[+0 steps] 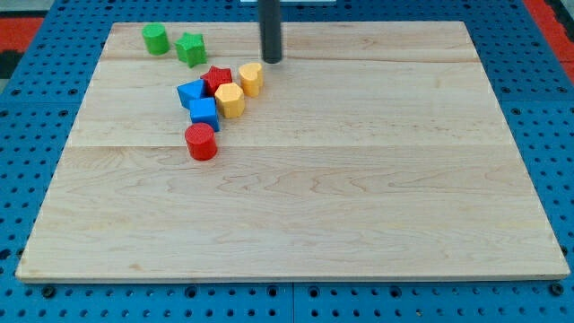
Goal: Push yellow heart little more closer to the red star
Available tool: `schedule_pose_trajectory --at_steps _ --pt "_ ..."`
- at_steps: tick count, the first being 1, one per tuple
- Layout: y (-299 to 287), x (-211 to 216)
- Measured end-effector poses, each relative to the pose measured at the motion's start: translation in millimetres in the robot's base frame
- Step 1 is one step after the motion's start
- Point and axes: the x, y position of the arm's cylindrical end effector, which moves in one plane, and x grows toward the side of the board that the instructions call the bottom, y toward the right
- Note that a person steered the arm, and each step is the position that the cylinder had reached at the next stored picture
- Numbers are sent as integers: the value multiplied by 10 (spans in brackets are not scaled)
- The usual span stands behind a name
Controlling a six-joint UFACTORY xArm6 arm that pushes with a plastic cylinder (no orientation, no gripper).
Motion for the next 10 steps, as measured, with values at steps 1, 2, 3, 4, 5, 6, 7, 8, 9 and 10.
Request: schedule_pose_trajectory --at_steps 1,2,3,4,5,6,7,8,9,10 --pt "0 194" --pt "-169 205" --pt "-184 205" --pt "-333 262" --pt "-391 262" --pt "-115 262" --pt "367 391" --pt "467 1039" --pt "190 1393" --pt "125 1674"
